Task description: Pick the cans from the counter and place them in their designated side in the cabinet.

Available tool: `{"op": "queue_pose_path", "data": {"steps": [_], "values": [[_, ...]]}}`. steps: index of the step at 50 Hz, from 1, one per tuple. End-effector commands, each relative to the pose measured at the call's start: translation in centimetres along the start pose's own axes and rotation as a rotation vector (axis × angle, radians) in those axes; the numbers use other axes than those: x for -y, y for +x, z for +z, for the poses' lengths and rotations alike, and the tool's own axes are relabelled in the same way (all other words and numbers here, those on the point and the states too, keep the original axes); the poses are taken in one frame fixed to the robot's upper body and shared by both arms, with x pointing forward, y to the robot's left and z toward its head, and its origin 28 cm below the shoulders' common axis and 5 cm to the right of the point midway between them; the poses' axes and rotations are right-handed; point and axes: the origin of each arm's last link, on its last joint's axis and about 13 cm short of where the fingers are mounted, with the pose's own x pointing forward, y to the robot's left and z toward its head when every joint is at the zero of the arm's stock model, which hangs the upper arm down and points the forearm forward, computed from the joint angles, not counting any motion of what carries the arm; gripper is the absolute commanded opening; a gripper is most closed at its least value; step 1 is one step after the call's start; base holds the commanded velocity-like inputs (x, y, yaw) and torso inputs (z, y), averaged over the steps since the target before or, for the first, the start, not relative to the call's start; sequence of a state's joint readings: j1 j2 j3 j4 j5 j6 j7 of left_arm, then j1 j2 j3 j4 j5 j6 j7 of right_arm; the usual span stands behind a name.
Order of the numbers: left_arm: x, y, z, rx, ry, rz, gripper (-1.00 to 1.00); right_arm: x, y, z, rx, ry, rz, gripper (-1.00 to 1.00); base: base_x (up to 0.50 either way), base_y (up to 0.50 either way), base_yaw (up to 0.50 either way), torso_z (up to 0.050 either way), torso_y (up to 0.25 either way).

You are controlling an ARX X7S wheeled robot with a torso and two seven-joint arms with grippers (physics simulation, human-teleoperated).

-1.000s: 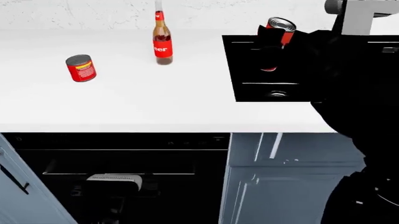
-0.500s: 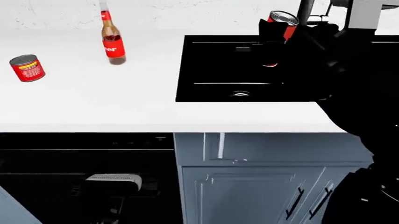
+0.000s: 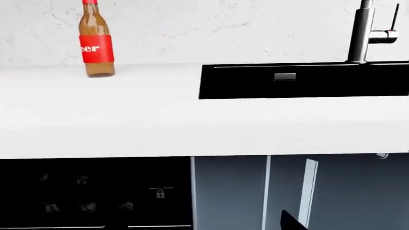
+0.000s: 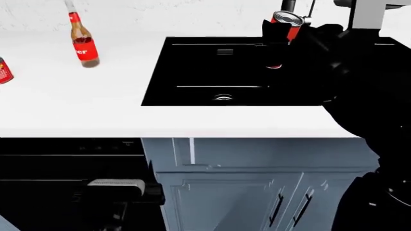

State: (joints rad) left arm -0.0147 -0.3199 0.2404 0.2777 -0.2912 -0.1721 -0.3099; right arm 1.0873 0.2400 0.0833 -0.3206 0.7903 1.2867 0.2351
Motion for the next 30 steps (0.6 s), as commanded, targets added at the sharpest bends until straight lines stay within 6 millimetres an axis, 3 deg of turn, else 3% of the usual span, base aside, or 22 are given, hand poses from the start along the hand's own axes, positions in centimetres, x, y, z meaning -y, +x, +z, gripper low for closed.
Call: {"op": "queue_pose_path", "data": {"steps": [1, 5, 7, 10, 17, 24, 30], "values": [[-0.2, 0.3, 0.2, 0.016, 0.002, 0.028, 1.0, -0.5, 0.6, 0.9, 0.033, -0.003, 0.027, -1.0, 0.0, 0.0, 0.0, 0.05, 0.004], [-0.2, 0.4, 0.4, 0.026, 0.011, 0.033, 1.0, -0.6, 0.9, 1.5, 0.051, -0.006, 0.026, -1.0, 0.0, 0.0, 0.0, 0.05, 0.006], [-0.9, 0.7, 3.4, 0.033, 0.009, -0.008, 1.0, -0.9, 2.1, 4.9, 0.077, -0.07, 0.002, -1.0, 0.0, 0.0, 0.0, 0.05, 0.011], [-1.5, 0.9, 6.0, 0.042, 0.002, -0.046, 1.0, -1.1, 3.1, 7.4, 0.098, -0.096, -0.019, -1.0, 0.0, 0.0, 0.0, 0.05, 0.01], [-2.2, 1.0, 9.0, 0.059, -0.008, -0.094, 1.0, -1.3, 4.4, 10.2, 0.13, -0.111, -0.041, -1.0, 0.0, 0.0, 0.0, 0.05, 0.011], [-2.9, 1.5, 12.7, 0.078, 0.025, -0.196, 1.0, -1.6, 4.5, 14.0, 0.149, -0.143, -0.039, -1.0, 0.0, 0.0, 0.0, 0.05, 0.01], [-3.8, 3.7, 16.6, 0.067, 0.058, -0.302, 1.0, -1.8, 5.0, 17.0, 0.162, -0.149, -0.037, -1.0, 0.0, 0.0, 0.0, 0.05, 0.01]]}}
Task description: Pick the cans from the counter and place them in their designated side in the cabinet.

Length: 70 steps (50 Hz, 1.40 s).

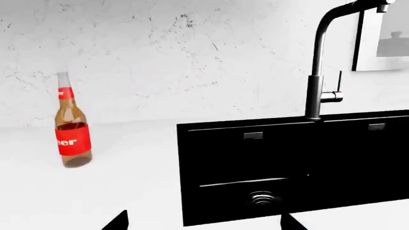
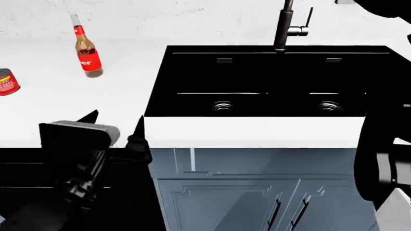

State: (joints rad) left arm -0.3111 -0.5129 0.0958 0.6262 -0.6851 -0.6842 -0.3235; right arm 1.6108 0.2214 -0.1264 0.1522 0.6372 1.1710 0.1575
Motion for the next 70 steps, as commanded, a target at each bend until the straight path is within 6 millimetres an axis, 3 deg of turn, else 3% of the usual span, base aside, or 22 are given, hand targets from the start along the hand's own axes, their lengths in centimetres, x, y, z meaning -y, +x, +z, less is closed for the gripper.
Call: {"op": "queue_pose_path", "data": {"steps": [1, 9, 12, 22, 32, 44, 70], "values": [[-1.6, 2.1, 6.4, -0.011, 0.06, -0.179, 1.0, 0.1, 1.2, 6.0, 0.048, -0.042, -0.011, -1.0, 0.0, 0.0, 0.0, 0.05, 0.012], [-3.4, 7.7, 11.1, -0.112, 0.064, -0.339, 1.0, -0.3, 4.0, 8.8, 0.043, -0.041, 0.017, -1.0, 0.0, 0.0, 0.0, 0.05, 0.01], [-3.6, 9.2, 11.7, -0.155, 0.087, -0.397, 1.0, -0.6, 5.0, 9.6, 0.047, -0.028, 0.021, -1.0, 0.0, 0.0, 0.0, 0.05, 0.011], [-4.1, 12.4, 13.0, -0.158, 0.149, -0.453, 1.0, -1.7, 4.2, 11.6, 0.078, 0.001, -0.038, -1.0, 0.0, 0.0, 0.0, 0.05, 0.011], [-4.7, 13.7, 13.6, -0.169, 0.175, -0.482, 1.0, -1.9, 3.3, 13.4, 0.127, 0.041, -0.146, -1.0, 0.0, 0.0, 0.0, 0.05, 0.01], [-5.3, 14.6, 13.9, -0.187, 0.179, -0.493, 1.0, -2.4, 3.3, 13.8, 0.16, 0.057, -0.142, -1.0, 0.0, 0.0, 0.0, 0.015, 0.003], [-6.8, 13.3, 17.0, -0.186, 0.178, -0.557, 1.0, -2.3, 3.3, 14.2, 0.208, -0.02, -0.139, -1.0, 0.15, 0.0, 0.0, 0.0, 0.0]]}}
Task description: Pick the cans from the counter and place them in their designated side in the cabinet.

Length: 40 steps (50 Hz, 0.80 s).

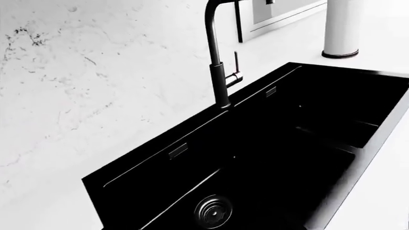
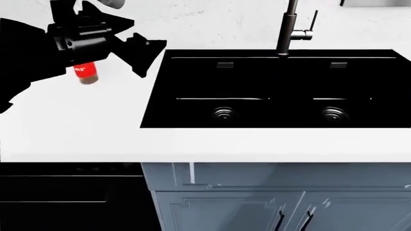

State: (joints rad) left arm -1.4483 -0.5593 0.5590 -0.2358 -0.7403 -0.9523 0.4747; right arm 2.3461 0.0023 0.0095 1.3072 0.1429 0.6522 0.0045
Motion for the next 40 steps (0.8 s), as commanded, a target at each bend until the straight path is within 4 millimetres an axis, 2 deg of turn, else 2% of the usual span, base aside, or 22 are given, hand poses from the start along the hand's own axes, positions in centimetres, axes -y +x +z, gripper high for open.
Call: {"op": "queue_pose_path", "data": {"steps": [1, 17, 40], "values": [[-0.44, -0.91, 1.18, 0.007, 0.005, -0.002, 1.0, -0.04, -0.16, 0.88, 0.056, -0.045, 0.012, -1.0, 0.36, 0.0, 0.0, 0.0, 0.0], [-0.59, -1.13, 1.59, 0.007, 0.008, 0.007, 1.0, -0.02, -0.03, 1.05, 0.095, -0.055, 0.016, -1.0, 0.36, 0.0, 0.0, 0.0, 0.002], [-0.47, -0.9, 0.92, -0.009, 0.009, -0.002, 1.0, 0.01, 0.01, 1.11, 0.108, -0.069, 0.013, -1.0, 0.36, 0.0, 0.0, 0.0, 0.001]]}}
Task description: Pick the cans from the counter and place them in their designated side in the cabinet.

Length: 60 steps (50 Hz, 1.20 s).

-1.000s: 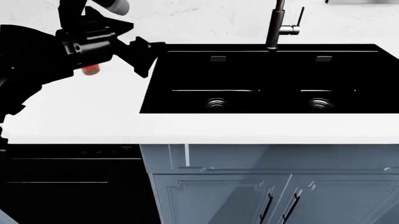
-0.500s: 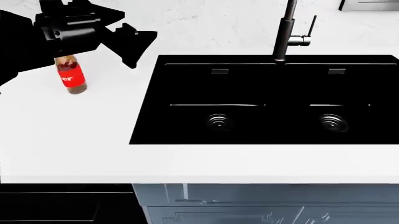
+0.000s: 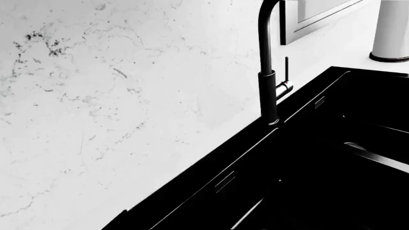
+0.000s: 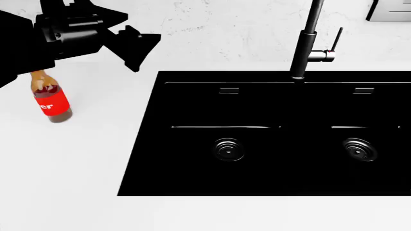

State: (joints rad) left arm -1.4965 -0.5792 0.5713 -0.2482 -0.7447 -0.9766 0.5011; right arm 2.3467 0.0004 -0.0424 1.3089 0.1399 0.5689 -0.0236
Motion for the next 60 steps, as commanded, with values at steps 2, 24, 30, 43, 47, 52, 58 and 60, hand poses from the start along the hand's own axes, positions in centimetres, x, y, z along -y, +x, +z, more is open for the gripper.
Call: {"op": "queue_pose_path", "data": {"steps": [2, 24, 30, 43, 47, 52, 58, 60], "values": [[0.11, 0.01, -0.14, -0.004, 0.001, -0.006, 1.0, 0.01, -0.11, 0.61, 0.029, -0.017, 0.004, -1.0, 0.36, 0.03, 0.0, 0.0, 0.0], [0.29, -0.09, -0.62, -0.005, -0.001, -0.014, 1.0, 0.05, -0.27, 0.44, -0.016, -0.03, -0.004, -1.0, 0.19, 0.04, 0.0, 0.0, 0.001], [0.33, -0.12, -0.65, -0.006, 0.0, -0.013, 1.0, 0.07, -0.39, 0.33, -0.046, -0.038, -0.016, -1.0, 0.0, 0.0, 0.0, 0.0, 0.002], [0.42, -0.11, -0.56, -0.004, 0.005, -0.014, 1.0, 0.07, -0.39, 0.33, -0.046, -0.038, -0.016, -1.0, 0.0, 0.0, 0.0, 0.0, 0.001], [0.51, -0.09, -0.49, -0.004, 0.01, -0.018, 1.0, 0.07, -0.39, 0.33, -0.046, -0.038, -0.016, -1.0, 0.0, 0.0, 0.0, 0.0, 0.0], [0.55, -0.05, -0.48, -0.003, 0.01, -0.021, 1.0, 0.07, -0.39, 0.33, -0.046, -0.038, -0.016, -1.0, 0.0, 0.0, 0.0, 0.0, 0.0], [0.57, -0.02, -0.51, -0.003, 0.009, -0.023, 1.0, 0.07, -0.39, 0.33, -0.046, -0.038, -0.016, -1.0, 0.0, 0.0, 0.0, 0.0, 0.002], [0.58, -0.02, -0.53, -0.003, 0.009, -0.024, 1.0, 0.07, -0.39, 0.33, -0.046, -0.038, -0.016, 1.0, 0.0, 0.0, 0.0, 0.0, 0.0]]}}
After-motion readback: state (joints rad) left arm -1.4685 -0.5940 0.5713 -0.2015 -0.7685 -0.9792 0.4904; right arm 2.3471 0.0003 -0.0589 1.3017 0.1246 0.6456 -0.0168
